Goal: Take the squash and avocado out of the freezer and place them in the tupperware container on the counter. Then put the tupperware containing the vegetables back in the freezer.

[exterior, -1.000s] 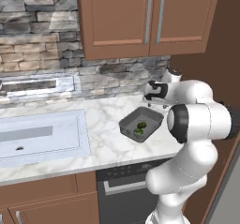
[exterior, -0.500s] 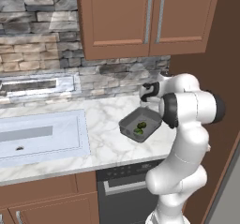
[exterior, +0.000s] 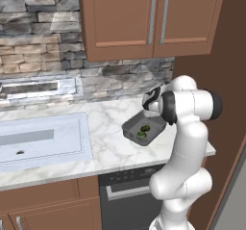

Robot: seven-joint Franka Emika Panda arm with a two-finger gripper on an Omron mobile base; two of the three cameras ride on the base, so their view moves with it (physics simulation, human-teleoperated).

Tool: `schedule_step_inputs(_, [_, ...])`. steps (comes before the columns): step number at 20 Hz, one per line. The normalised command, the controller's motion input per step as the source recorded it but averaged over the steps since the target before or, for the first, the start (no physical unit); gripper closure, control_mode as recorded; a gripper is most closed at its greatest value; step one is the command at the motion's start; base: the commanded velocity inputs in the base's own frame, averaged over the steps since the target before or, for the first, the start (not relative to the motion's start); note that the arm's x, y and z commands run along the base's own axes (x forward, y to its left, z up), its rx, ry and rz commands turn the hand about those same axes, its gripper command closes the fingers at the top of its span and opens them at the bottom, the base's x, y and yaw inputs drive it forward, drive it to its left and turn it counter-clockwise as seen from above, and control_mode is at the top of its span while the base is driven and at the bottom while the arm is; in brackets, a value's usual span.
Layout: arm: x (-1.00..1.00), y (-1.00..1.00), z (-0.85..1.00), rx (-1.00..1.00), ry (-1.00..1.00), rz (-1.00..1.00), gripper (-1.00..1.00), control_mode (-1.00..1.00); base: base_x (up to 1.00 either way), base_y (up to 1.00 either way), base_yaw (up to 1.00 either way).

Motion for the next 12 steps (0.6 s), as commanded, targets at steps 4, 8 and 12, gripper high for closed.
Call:
schedule_step_inputs(4, [0.15, -0.11, -0.21, 0.00, 0.00, 0.08, -1.00, -1.00, 0.00, 0.00, 0.00])
schedule_step_inputs(8, [0.07, -0.03, -0.19, 0.00, 0.00, 0.09, -1.00, -1.00, 0.00, 0.00, 0.00])
schedule_step_inputs(12, [0.00, 0.07, -0.07, 0.00, 0.00, 0.09, 1.00, -1.00, 0.00, 0.00, 0.00])
